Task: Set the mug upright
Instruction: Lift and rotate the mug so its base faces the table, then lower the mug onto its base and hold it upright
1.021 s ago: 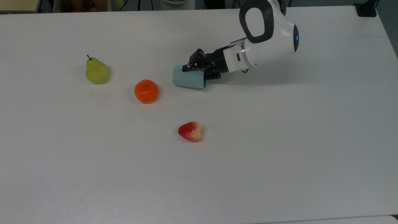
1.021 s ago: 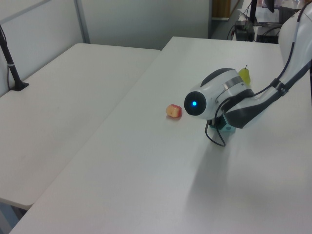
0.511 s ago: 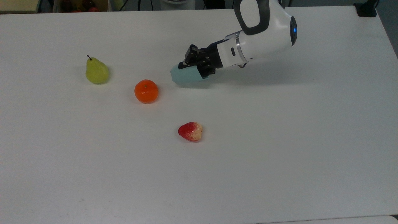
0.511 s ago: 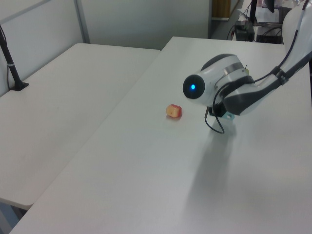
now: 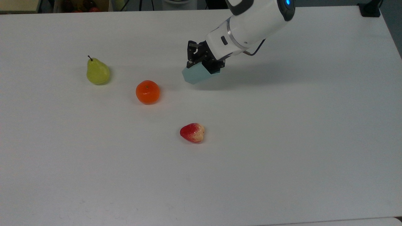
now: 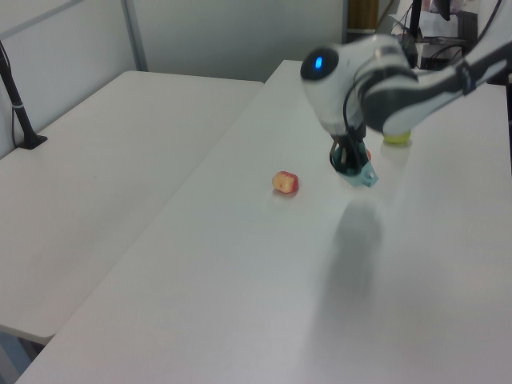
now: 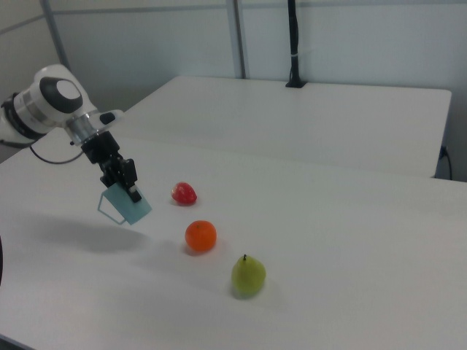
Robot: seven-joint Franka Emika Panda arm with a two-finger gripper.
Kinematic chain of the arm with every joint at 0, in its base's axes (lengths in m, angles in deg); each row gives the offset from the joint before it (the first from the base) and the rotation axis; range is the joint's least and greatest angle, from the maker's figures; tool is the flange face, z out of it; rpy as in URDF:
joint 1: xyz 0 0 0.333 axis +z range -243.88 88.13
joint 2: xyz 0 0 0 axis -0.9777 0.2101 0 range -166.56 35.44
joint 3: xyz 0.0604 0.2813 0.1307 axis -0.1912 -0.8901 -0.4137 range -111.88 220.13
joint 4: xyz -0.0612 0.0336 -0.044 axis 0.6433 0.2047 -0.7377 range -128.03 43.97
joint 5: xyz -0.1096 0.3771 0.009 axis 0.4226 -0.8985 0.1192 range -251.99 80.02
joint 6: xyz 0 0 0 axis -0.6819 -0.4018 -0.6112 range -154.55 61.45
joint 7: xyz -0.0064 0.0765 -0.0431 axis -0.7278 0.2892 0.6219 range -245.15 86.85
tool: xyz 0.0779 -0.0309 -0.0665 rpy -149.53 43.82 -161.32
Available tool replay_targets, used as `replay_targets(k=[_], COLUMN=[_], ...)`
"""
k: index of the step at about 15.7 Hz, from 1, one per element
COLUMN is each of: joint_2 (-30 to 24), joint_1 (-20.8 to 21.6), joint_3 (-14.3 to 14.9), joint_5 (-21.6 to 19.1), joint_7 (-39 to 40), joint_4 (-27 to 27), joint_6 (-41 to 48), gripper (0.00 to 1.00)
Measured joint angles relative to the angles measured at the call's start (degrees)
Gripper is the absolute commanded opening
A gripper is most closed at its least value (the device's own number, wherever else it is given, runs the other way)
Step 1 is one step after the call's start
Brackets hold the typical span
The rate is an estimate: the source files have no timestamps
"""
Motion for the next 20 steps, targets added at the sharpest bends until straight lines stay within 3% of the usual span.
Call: replay_targets(k=[5,11,13,14,19,20], joint_2=[-2.17,0.79,1.93,2.16,2.07,2.01], joint_1=[-3.99,-6.08,-7.06,-7.52,-8.16,-8.17], joint_3=[-0.02,-0.04,-0.04,-0.04,-0.05,-0.05], joint_5=[-15.27,-22.43,-25.78,-27.04,-28.09,-28.09], joint_7=[17.41,35.48,40.66,42.58,44.7,44.7], joint_4=[-0.46,-4.96,-5.14,-5.13,-4.73,-4.58], joint_6=[-7.72,-17.88,-18.54,-18.68,-18.7,-18.7], gripper=[0.0,0.0,0.06,0.13,0.97,1.0])
